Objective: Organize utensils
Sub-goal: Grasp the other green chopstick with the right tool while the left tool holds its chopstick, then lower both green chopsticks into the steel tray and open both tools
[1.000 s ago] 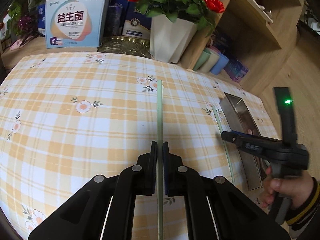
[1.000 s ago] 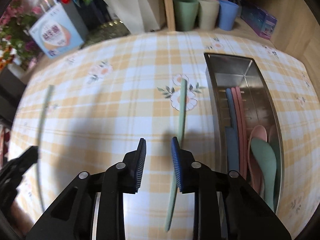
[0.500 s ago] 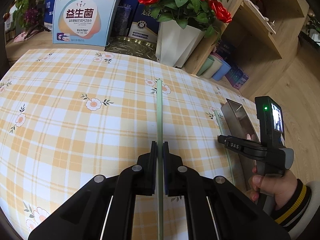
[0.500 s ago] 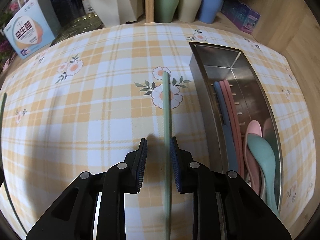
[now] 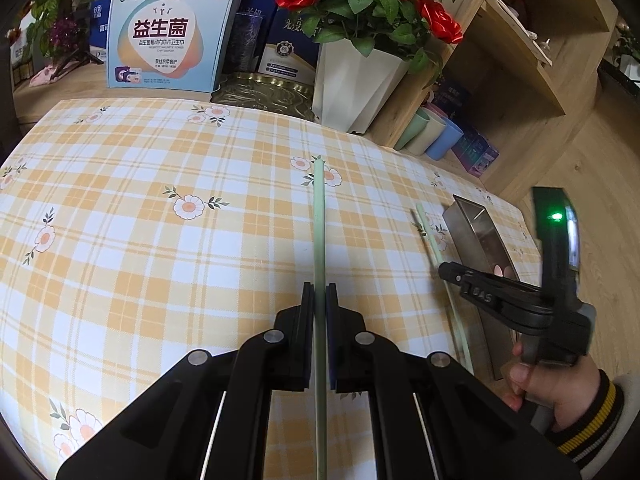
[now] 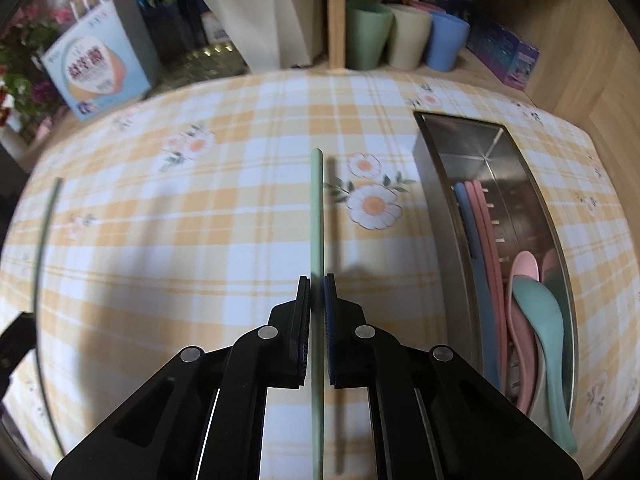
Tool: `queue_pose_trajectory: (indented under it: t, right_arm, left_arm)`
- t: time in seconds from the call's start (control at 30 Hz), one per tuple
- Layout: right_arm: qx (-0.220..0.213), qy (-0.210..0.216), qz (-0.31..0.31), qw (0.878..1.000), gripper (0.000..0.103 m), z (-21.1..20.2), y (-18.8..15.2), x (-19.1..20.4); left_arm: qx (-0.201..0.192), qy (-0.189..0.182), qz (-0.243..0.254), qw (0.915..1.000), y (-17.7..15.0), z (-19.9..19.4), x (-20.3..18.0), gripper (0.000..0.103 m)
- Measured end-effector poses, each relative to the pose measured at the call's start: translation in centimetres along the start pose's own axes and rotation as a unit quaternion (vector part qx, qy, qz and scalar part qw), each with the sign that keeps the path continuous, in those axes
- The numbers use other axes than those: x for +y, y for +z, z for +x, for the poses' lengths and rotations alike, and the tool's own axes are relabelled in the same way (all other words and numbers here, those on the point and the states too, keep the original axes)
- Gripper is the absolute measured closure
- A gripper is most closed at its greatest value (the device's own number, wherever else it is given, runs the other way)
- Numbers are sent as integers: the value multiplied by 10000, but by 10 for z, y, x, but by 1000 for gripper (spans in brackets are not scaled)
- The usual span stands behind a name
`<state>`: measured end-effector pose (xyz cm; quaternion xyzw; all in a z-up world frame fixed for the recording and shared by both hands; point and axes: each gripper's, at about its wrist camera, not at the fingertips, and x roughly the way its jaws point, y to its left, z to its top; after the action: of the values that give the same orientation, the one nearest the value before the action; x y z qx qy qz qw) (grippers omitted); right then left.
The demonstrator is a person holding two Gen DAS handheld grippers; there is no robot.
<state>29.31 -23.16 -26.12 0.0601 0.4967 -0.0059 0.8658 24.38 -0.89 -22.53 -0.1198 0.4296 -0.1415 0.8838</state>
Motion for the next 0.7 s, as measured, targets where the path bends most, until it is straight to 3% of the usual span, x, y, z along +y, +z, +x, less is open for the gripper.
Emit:
queue_pose_trajectory:
  t: [0.2,0.33,0.5,0.7]
  right_arm:
    - [-337,568,163,9977,96,-35,1,-11]
    - [-614,708,295,9952,96,-61,9,-33]
    - [-846,556,496,9936,96,-79,22,-80]
    - [-625,456,813,9937,96,-68,21,-129]
  left_arm:
    - [-1,-17,10,10000,1,-3,-5,97]
    - [13,-53,15,10000,3,-5,-12,97]
    - [15,-124,30,9999,5,-8,-22,97]
    - [88,-162,49,9998,5,-8,-33,97]
